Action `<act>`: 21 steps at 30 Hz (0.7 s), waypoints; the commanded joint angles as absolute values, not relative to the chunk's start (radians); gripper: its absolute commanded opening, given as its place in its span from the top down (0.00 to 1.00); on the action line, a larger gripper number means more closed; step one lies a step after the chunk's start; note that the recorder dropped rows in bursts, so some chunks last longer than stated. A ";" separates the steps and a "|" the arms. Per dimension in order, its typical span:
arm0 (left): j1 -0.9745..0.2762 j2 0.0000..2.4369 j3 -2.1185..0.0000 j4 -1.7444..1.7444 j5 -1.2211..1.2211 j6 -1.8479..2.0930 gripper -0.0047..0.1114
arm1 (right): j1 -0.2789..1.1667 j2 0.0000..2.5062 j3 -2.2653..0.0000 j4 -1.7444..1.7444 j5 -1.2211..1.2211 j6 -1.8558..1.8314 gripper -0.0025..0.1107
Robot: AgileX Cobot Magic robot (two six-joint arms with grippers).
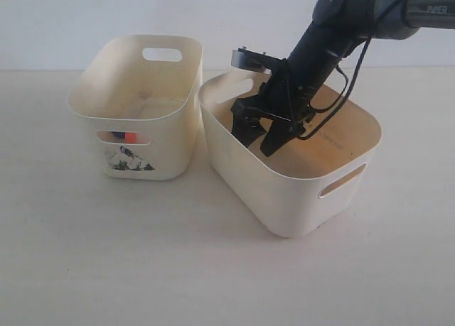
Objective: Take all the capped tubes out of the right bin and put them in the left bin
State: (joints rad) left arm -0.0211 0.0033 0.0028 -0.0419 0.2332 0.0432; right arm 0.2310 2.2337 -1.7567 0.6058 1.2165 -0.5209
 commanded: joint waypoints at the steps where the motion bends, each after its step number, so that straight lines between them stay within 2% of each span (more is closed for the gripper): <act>1: -0.020 0.000 0.000 -0.040 0.232 0.035 0.92 | 0.229 2.271 -1.756 0.615 1.221 -0.527 0.40; 15: -0.020 0.000 0.000 -0.040 0.232 0.035 0.92 | 0.229 2.314 -1.756 0.620 1.221 -0.504 0.40; 21: -0.020 0.000 0.000 -0.040 0.232 0.035 0.92 | 0.229 2.314 -1.756 0.619 1.221 -0.467 0.19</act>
State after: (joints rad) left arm -0.0211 0.0033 0.0028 -0.0419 0.2332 0.0432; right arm 0.2310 2.3160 -1.7567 0.6089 1.2164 -0.4759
